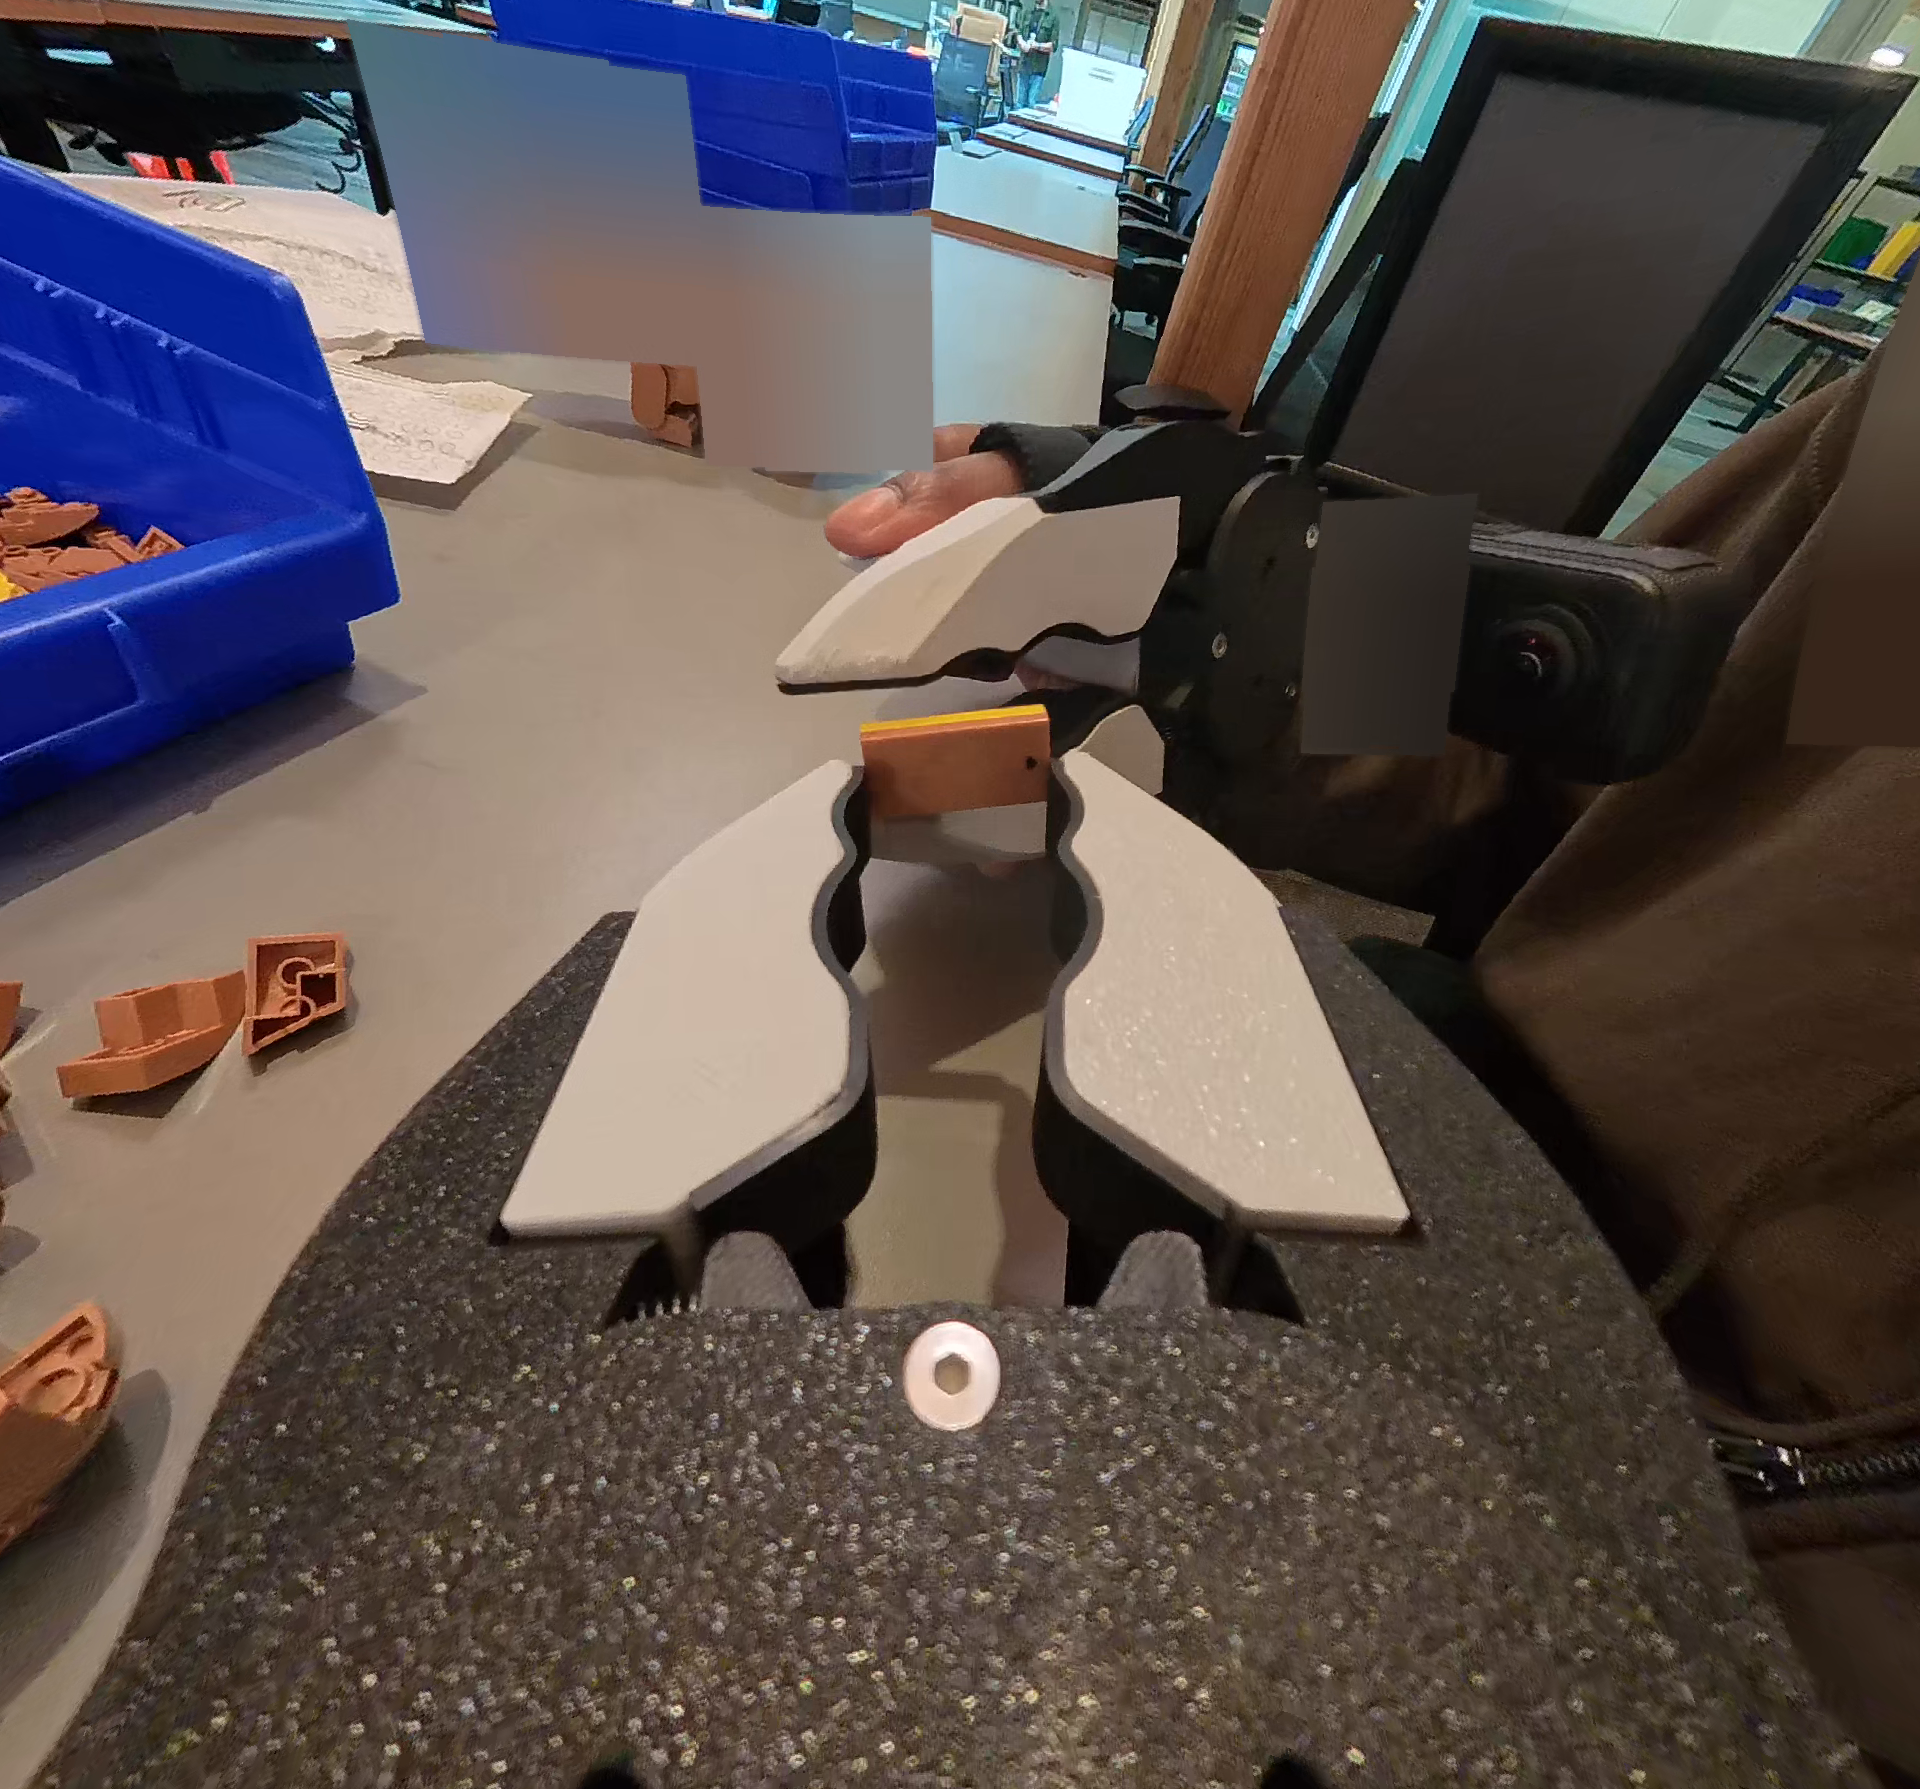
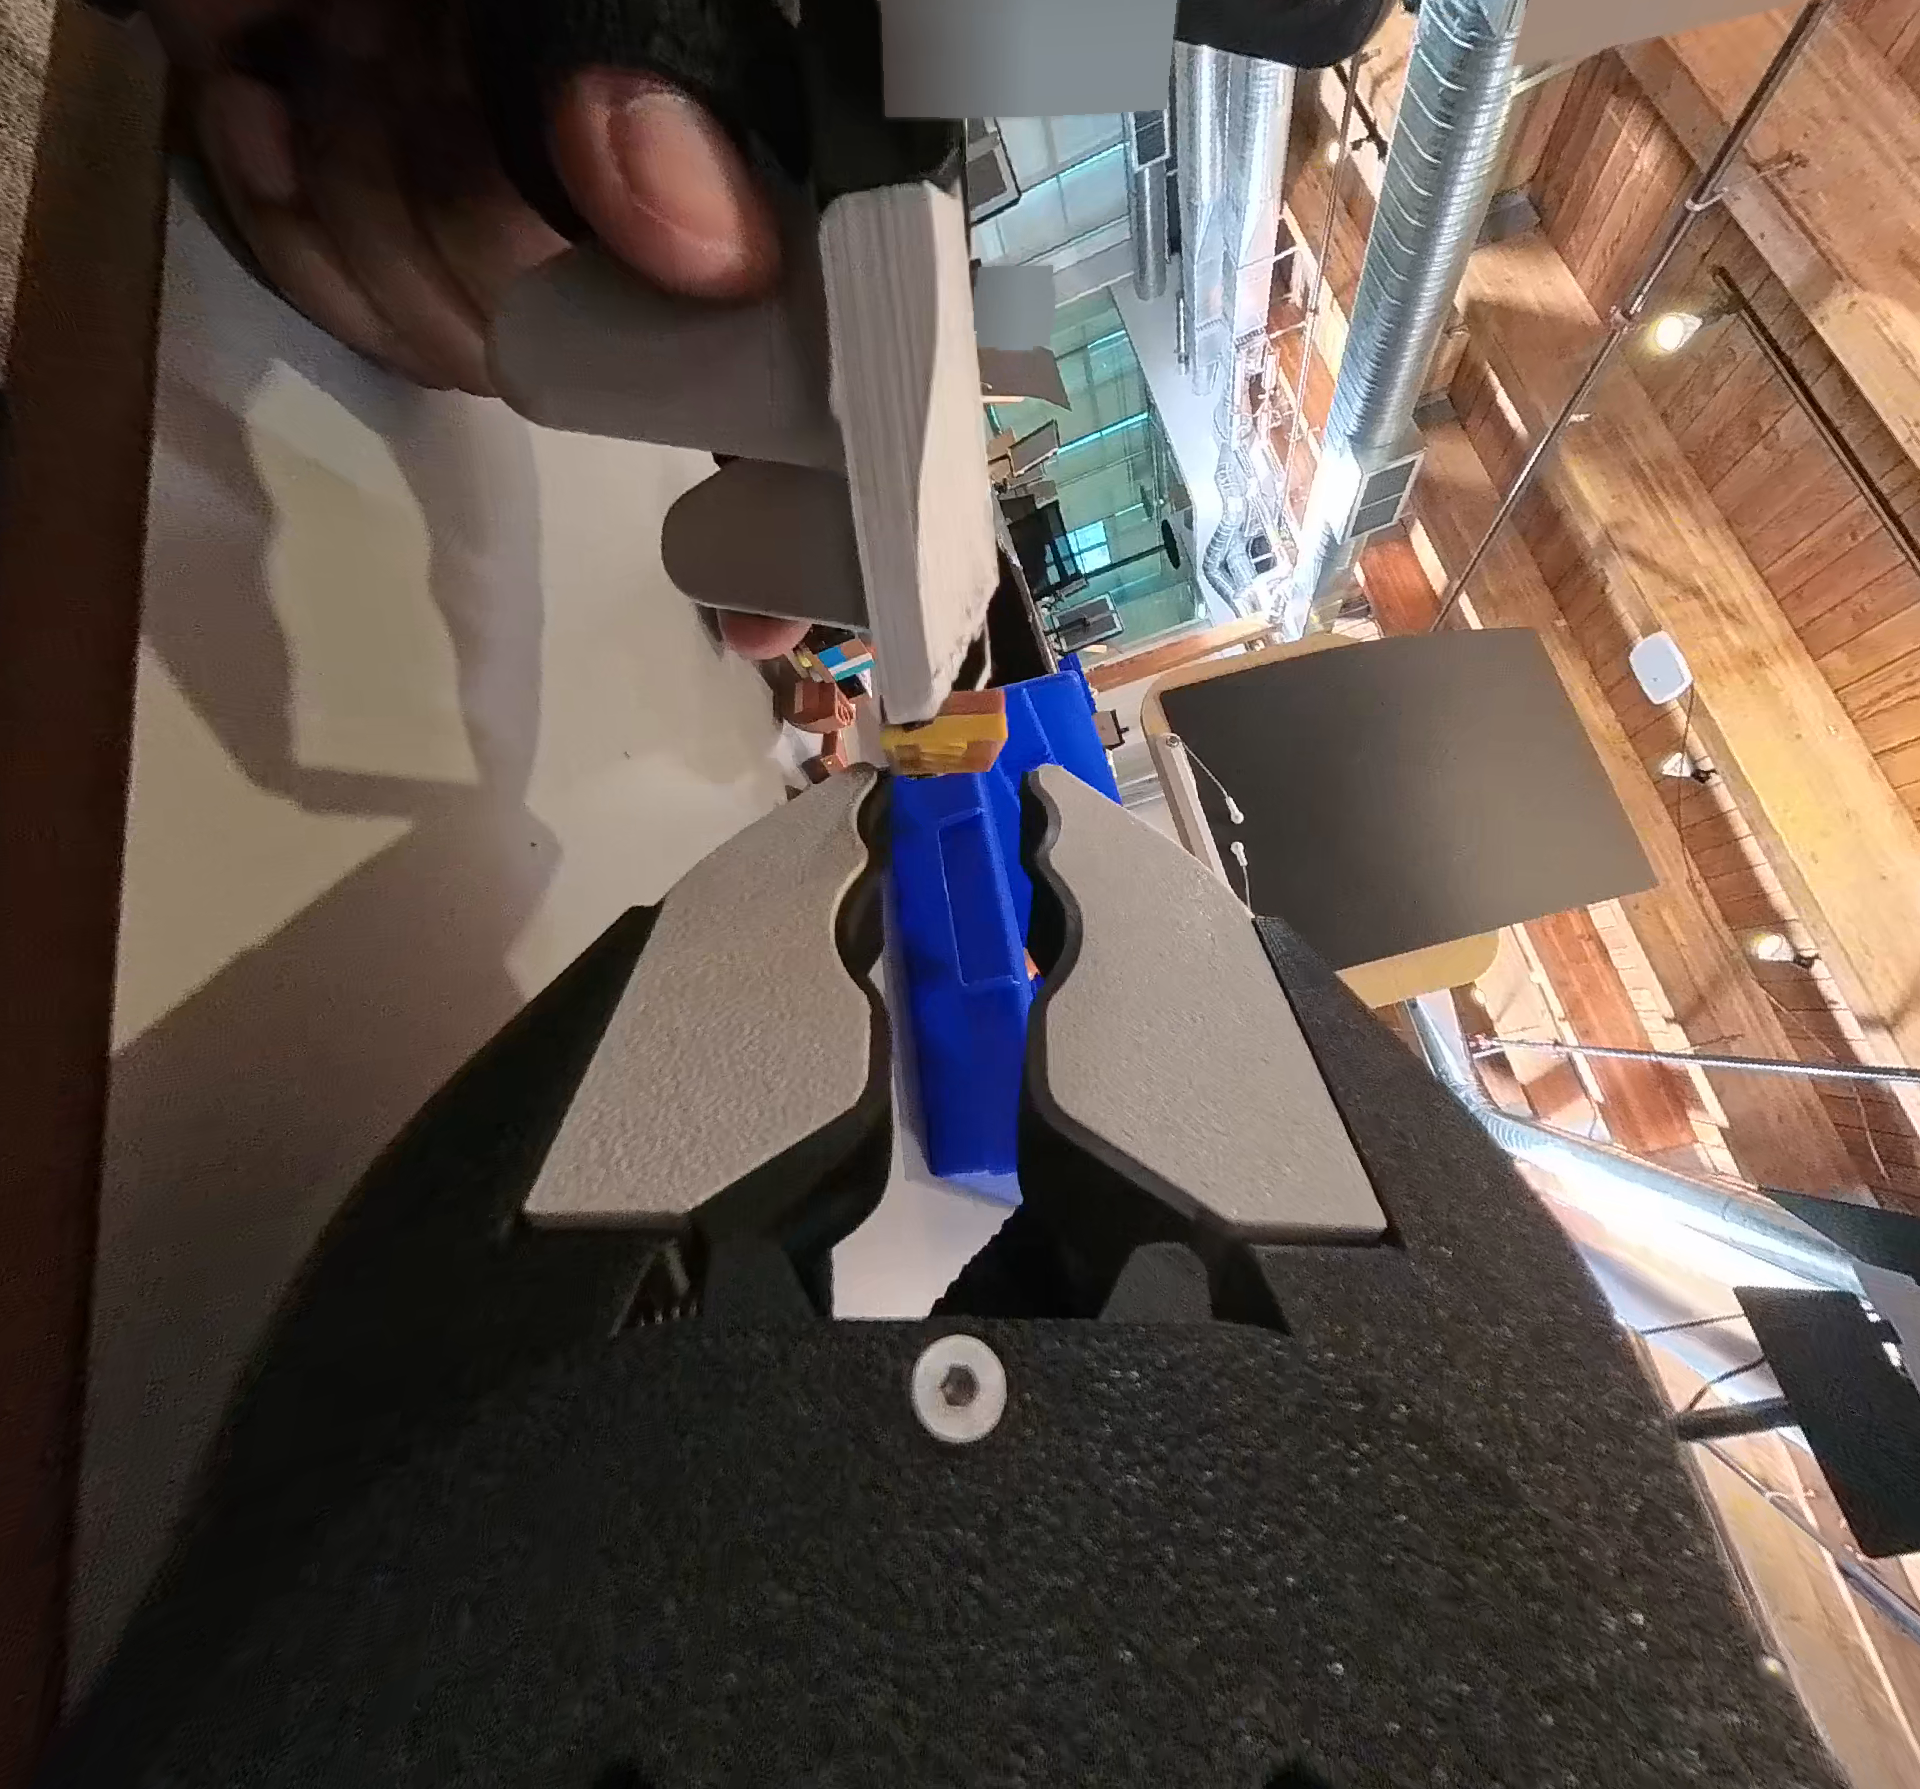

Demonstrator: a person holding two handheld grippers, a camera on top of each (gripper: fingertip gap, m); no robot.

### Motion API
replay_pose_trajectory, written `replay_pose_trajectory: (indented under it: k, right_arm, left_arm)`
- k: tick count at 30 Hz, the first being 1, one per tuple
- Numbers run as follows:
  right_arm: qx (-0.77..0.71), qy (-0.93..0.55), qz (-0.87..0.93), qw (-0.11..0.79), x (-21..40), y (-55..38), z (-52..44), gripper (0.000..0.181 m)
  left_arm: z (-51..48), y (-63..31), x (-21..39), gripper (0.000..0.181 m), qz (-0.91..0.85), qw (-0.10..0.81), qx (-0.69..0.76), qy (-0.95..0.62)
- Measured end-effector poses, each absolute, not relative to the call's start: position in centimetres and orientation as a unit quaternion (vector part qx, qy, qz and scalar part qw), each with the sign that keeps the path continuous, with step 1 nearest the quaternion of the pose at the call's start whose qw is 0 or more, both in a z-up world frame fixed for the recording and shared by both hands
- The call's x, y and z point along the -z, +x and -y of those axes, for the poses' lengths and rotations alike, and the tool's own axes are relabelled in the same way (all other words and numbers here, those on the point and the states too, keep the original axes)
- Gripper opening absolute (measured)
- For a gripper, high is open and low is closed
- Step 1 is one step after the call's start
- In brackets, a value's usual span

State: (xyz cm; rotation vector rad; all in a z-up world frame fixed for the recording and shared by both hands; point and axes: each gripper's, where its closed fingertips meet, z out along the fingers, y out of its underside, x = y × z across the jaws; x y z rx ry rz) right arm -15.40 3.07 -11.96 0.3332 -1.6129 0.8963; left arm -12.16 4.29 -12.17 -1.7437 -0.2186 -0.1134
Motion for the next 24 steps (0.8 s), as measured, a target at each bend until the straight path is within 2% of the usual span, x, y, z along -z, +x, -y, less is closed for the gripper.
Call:
replay_pose_trajectory:
  k: [24]
  right_arm:
    - [-0.356, 0.145, 0.708, 0.593, 12.83, -15.93, -2.86, 0.017]
  left_arm:
    - [-4.64, -11.84, 12.61, 0.033, 0.085, 0.624, 0.046, -0.775]
